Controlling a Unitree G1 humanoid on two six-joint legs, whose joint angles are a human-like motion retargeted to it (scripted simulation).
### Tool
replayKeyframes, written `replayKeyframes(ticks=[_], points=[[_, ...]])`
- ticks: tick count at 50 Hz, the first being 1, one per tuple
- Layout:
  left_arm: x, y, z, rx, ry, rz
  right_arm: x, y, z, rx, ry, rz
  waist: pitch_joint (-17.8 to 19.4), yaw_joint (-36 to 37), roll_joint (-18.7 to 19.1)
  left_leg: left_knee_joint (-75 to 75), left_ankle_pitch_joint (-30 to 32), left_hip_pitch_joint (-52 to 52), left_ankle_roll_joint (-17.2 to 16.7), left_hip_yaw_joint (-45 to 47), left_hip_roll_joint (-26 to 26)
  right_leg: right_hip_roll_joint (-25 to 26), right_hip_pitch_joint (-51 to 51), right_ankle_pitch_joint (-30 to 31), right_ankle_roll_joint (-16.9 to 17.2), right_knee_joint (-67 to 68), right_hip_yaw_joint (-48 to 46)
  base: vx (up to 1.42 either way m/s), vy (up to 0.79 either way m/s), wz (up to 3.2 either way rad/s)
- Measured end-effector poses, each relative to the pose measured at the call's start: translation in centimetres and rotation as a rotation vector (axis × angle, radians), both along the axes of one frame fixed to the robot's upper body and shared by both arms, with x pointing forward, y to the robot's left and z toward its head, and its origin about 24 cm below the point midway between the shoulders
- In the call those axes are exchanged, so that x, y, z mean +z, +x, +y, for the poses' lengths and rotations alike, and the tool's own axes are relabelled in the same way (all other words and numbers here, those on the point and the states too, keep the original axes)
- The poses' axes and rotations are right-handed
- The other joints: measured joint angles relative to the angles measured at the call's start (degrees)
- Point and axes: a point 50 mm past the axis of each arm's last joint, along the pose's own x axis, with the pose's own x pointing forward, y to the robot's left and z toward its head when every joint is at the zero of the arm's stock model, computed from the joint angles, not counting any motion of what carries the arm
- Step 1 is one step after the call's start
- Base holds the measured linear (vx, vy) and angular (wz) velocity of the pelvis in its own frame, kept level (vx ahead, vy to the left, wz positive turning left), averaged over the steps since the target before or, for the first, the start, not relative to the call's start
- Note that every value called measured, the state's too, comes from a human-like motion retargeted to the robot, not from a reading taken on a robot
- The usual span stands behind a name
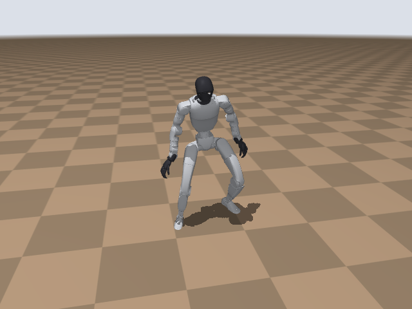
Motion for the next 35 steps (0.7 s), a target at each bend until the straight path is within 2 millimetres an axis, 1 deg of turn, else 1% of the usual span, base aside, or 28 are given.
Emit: replayKeyframes(ticks=[3,5,7,8,10,12,13,15,17,18,20,21,22,23,25,27,28,29,31,33,35], points=[[-0.3,-0.8,-0.1,0.011,0.007,0.014,1.1,1.4,0.4,0.026,-0.053,-0.059,0.0,1.0,-1.0,-7.9,-2.4,3.3,-0.7,-6.0,-1.4,0.3,1.8,3.5,1.6,-4.3,1.9,0.01,0.52,-0.56],[-0.4,-1.1,-0.1,0.013,0.023,0.017,1.2,1.3,0.3,0.057,-0.088,-0.060,0.0,1.6,-1.3,-19.9,-0.4,8.2,-1.9,-7.5,-2.5,0.0,3.5,5.8,2.8,-7.9,2.2,0.01,0.57,-0.35],[-0.3,-1.0,0.1,0.021,0.039,0.005,0.8,0.8,0.2,0.037,-0.083,-0.033,0.0,1.6,-1.7,-30.4,4.7,13.3,-2.1,-8.2,-3.7,-0.8,4.7,5.8,3.0,-9.2,1.8,0.00,0.59,-0.19],[-0.3,-0.8,0.2,0.018,0.045,0.007,0.4,0.2,0.1,0.013,-0.068,-0.016,0.0,1.7,-1.8,-31.3,5.8,13.8,-2.0,-8.3,-4.1,-1.6,4.9,4.2,2.3,-8.6,1.1,-0.01,0.59,0.00],[-0.1,-0.1,0.2,-0.011,0.050,0.010,-0.5,-1.6,-0.4,-0.022,-0.040,0.012,0.0,2.2,-1.5,-27.8,5.6,11.8,-3.7,-7.8,-4.6,-3.7,4.0,-1.0,0.3,-4.9,-1.3,-0.04,0.57,0.24],[0.4,1.2,0.1,-0.015,0.043,-0.029,-1.3,-3.1,-0.6,-0.063,0.000,0.039,0.0,2.0,-0.6,-24.7,4.7,9.3,-5.1,-8.2,-5.3,-3.8,1.5,-5.8,-1.2,3.2,-2.7,-0.04,0.52,0.45],[0.6,1.9,-0.1,-0.033,0.030,-0.056,-1.5,-3.7,-0.5,-0.032,0.000,0.022,0.0,2.2,0.6,-21.0,3.3,6.6,-4.8,-8.5,-4.7,-2.6,-1.3,-7.9,-1.4,9.8,-2.7,-0.03,0.48,0.32],[1.1,3.0,-0.3,-0.019,0.018,-0.118,-1.7,-4.3,-0.3,0.016,-0.004,0.034,0.0,2.7,1.8,-20.7,3.0,5.0,-2.9,-8.2,-5.6,0.8,-4.8,-9.7,-1.3,17.7,-2.7,-0.05,0.44,0.09],[1.3,3.2,-0.2,0.015,0.020,-0.163,-1.8,-4.2,0.2,0.068,-0.026,0.042,0.0,3.3,1.7,-22.9,4.2,5.3,-1.9,-6.6,-7.2,4.0,-5.9,-10.2,-0.9,20.2,-3.5,-0.05,0.39,-0.11],[1.3,3.1,-0.3,0.027,0.020,-0.178,-1.8,-3.9,0.6,0.092,-0.037,0.037,0.0,3.3,1.4,-24.2,4.9,5.7,-2.0,-5.6,-8.3,5.7,-5.6,-9.9,0.1,19.0,-3.6,-0.03,0.36,-0.02],[1.1,2.5,-0.4,0.042,0.017,-0.189,-1.6,-3.3,1.3,0.126,-0.050,0.014,0.0,2.8,0.4,-26.5,6.6,6.2,-3.1,-3.9,-11.0,8.8,-3.0,-7.5,3.0,10.3,-2.8,-0.03,0.33,0.16],[1.0,2.1,-0.4,0.043,0.016,-0.180,-1.5,-2.9,1.7,0.139,-0.049,-0.001,0.0,2.5,-0.4,-25.8,7.6,5.6,-4.2,-3.6,-12.4,9.3,-0.9,-5.6,3.5,4.3,-2.3,-0.04,0.31,0.22],[0.8,1.6,-0.5,0.043,0.014,-0.168,-1.4,-2.4,2.2,0.154,-0.048,-0.016,0.0,2.3,-1.0,-24.4,8.7,4.5,-5.6,-3.7,-13.6,9.4,0.7,-4.4,3.2,-0.4,-1.9,-0.05,0.30,0.17],[0.6,1.0,-0.5,0.041,0.012,-0.150,-1.2,-1.9,2.6,0.176,-0.046,-0.030,0.0,2.2,-1.4,-21.3,9.9,2.7,-7.3,-4.6,-14.4,8.6,1.4,-4.2,1.6,-2.2,-1.8,-0.04,0.31,0.14],[0.1,0.0,-0.7,0.045,0.000,-0.116,-0.9,-1.0,3.3,0.240,-0.061,-0.036,0.0,1.6,-1.7,-13.6,11.1,-1.5,-10.7,-8.3,-15.7,6.3,0.3,-2.6,-0.4,-0.3,-1.1,-0.02,0.33,0.19],[-0.2,-0.9,-1.0,0.036,-0.011,-0.094,-0.7,-0.6,3.7,0.315,-0.099,-0.022,0.0,1.2,-2.2,-5.5,9.1,-4.7,-11.6,-10.4,-15.5,4.2,-1.0,-0.7,1.3,2.1,0.2,0.01,0.32,0.20],[-0.4,-1.3,-1.1,0.030,-0.016,-0.083,-0.7,-0.4,3.8,0.345,-0.119,-0.012,0.0,1.4,-2.4,-1.9,7.3,-6.0,-10.9,-10.3,-14.0,3.5,-1.3,-1.0,1.7,2.6,0.6,0.02,0.32,-0.02],[-0.5,-1.5,-1.3,0.028,-0.023,-0.074,-0.7,-0.4,3.8,0.361,-0.133,-0.001,0.0,1.8,-2.5,0.6,5.4,-6.6,-9.4,-9.8,-11.6,3.2,-1.4,-1.3,1.6,2.6,0.9,0.02,0.33,-0.20],[-0.6,-1.9,-1.5,0.035,-0.046,-0.059,-1.0,-0.7,3.8,0.360,-0.137,0.022,0.0,3.0,-2.3,2.0,1.5,-6.5,-5.2,-8.5,-5.9,3.4,-1.6,-1.2,1.0,1.6,1.7,0.01,0.38,-0.43],[-0.8,-2.1,-1.5,0.053,-0.069,-0.043,-1.4,-1.1,3.8,0.330,-0.102,0.039,0.0,3.6,-2.0,-2.8,-1.3,-4.3,-1.6,-7.6,-1.4,3.9,-1.2,0.1,1.3,0.3,2.1,0.01,0.44,-0.33],[-0.9,-2.2,-1.5,0.052,-0.079,-0.024,-1.8,-1.7,3.7,0.300,-0.049,0.048,0.0,3.3,-1.6,-13.2,-0.6,-0.3,-0.6,-7.8,0.0,4.0,-0.4,1.0,2.0,-1.0,1.9,0.02,0.49,-0.06]])
